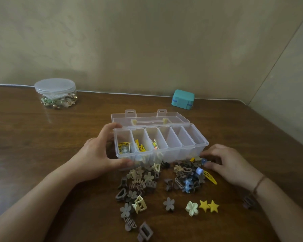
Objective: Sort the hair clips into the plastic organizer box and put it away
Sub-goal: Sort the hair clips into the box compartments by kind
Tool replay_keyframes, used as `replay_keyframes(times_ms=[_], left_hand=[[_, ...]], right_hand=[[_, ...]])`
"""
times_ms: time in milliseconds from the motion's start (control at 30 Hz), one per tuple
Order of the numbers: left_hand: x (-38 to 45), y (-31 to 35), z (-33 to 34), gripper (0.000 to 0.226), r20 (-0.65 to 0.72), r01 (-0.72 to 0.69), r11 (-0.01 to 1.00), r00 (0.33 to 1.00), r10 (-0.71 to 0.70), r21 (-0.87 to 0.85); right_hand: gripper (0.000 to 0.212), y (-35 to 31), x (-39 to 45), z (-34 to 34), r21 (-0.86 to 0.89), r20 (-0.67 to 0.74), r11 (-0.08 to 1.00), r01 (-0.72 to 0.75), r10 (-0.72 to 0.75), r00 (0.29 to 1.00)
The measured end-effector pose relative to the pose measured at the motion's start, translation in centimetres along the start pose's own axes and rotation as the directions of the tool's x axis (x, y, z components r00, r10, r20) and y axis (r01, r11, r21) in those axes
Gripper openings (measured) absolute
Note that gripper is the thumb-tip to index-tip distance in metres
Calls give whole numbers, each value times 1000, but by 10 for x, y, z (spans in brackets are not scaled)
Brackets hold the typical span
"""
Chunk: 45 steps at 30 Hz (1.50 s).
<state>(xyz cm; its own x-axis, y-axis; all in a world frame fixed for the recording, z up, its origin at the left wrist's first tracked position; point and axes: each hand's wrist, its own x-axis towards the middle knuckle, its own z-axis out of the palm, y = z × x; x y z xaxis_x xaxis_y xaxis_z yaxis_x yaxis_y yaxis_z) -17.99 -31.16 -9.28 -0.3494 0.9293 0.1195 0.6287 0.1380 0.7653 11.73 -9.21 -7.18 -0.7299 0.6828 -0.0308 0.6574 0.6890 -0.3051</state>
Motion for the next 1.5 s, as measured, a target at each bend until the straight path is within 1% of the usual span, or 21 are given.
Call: replay_keyframes(times_ms=[167,300,500,633,733,800,833,900,967,1033,1100,1167,1233,1300,1333,1400,1467,1500], left_hand=[[0,-1,-1,105,-4,-4,1000,1000,4,5],[0,-2,0,105,-7,-8,1000,1000,8,10],[-1,-2,-1,104,-2,-13,1000,1000,13,3],[0,-1,0,102,-3,-15,1000,1000,15,11],[0,-1,-1,104,0,-21,1000,1000,21,3],[0,-1,-1,103,3,-22,1000,1000,22,-3],[0,-1,-1,102,5,-21,1000,1000,21,-6],[0,-2,-1,101,7,-22,1000,1000,22,-7],[0,-3,-1,102,6,-22,1000,1000,22,-7],[0,-2,0,103,2,-22,1000,1000,22,-5],[0,-2,0,100,-4,-23,1000,1000,23,-4],[-1,-1,0,98,-8,-24,1000,1000,24,3],[-1,-1,0,100,-4,-25,1000,1000,25,8],[-1,-1,-1,102,0,-24,1000,1000,24,6],[-1,-2,-1,101,1,-24,1000,1000,24,7],[-1,-3,-2,99,3,-21,1000,1000,21,16],[0,-4,-2,101,6,-16,1000,1000,16,16],[0,-4,-1,103,7,-13,1000,1000,13,14]], right_hand=[[31,2,-6,7,4,-29,998,62,-62,998],[30,4,-9,8,-22,-31,996,81,-82,996],[27,8,-13,7,-4,-60,993,119,-119,991],[29,9,-15,8,24,-84,985,169,-166,983],[32,10,-16,6,6,-69,978,211,-210,975],[34,10,-18,-1,-24,-67,982,189,-190,979],[36,10,-20,-7,-30,-91,984,175,-177,980],[39,4,-23,-22,-26,-205,980,196,-197,959],[35,-14,-24,-36,-7,-328,965,264,-252,910],[30,-44,-17,-40,22,-396,934,355,-318,861],[25,-77,-4,-33,14,-365,897,441,-406,838],[19,-102,14,-18,-59,-286,863,501,-496,820],[20,-115,29,-5,-99,-200,852,514,-523,829],[22,-117,35,-2,-68,-141,854,516,-520,843],[25,-113,34,-3,-67,-159,853,518,-521,838],[28,-96,24,-12,-88,-290,856,509,-511,809],[20,-71,6,-22,-68,-423,888,454,-438,794],[16,-57,-3,-25,-55,-447,910,410,-390,805]])
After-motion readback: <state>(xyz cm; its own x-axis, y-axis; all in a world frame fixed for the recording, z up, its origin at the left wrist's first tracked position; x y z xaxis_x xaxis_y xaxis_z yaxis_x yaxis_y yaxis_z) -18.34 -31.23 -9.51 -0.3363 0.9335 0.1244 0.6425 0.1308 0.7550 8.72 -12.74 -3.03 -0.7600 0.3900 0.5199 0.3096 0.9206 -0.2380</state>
